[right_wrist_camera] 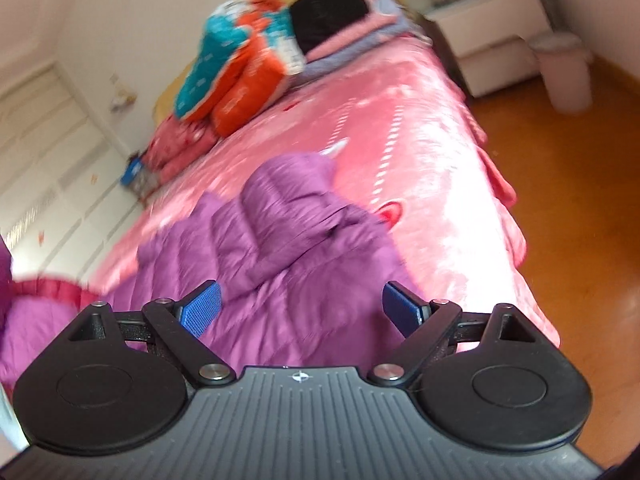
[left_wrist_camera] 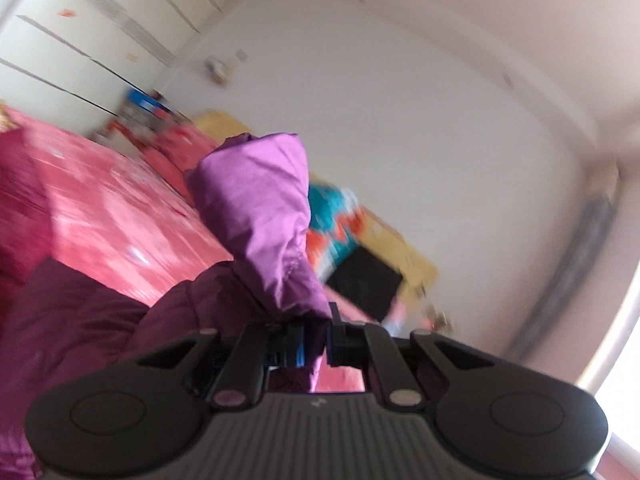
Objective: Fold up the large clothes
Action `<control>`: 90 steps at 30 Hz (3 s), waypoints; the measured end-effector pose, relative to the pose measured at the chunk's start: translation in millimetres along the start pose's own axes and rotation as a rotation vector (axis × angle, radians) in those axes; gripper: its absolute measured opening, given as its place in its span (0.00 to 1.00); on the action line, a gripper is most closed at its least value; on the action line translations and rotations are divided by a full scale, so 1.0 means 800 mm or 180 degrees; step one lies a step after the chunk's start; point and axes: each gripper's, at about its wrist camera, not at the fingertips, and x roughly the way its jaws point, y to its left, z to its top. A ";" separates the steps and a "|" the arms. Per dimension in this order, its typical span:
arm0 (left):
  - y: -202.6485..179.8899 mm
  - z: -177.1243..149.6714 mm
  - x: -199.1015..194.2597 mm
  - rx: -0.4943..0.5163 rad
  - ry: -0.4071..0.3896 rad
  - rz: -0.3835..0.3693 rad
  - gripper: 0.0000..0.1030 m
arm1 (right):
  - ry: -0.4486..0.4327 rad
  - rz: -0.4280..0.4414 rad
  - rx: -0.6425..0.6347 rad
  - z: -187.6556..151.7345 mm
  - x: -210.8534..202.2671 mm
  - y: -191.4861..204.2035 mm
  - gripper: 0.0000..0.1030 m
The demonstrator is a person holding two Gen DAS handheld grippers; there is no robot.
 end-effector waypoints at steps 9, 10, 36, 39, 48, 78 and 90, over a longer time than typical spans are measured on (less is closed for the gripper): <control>-0.054 -0.147 0.133 0.0102 0.0890 -0.0116 0.05 | -0.0199 -0.0065 0.0487 0.036 0.012 -0.055 1.00; -0.048 -0.160 0.140 0.0096 0.0960 -0.0093 0.05 | -0.0216 -0.0082 0.0531 0.038 0.013 -0.060 1.00; 0.103 -0.180 0.012 0.0495 0.1462 0.0820 0.58 | -0.0165 0.0436 0.0501 0.050 0.053 -0.039 1.00; 0.139 -0.179 0.008 0.0385 0.1390 0.1034 0.58 | -0.0160 0.0397 0.0309 0.050 0.062 -0.025 1.00; 0.176 -0.163 0.032 0.0268 0.1094 0.1175 0.58 | -0.0298 0.0262 -0.0237 0.053 0.084 0.011 0.53; 0.120 -0.135 0.035 0.1143 0.0921 0.1388 0.67 | -0.0916 0.0229 -0.1235 0.059 0.084 0.096 0.97; 0.092 -0.166 0.009 0.1404 0.1646 0.1203 0.68 | -0.0227 0.0132 -0.1551 0.017 0.139 0.110 0.97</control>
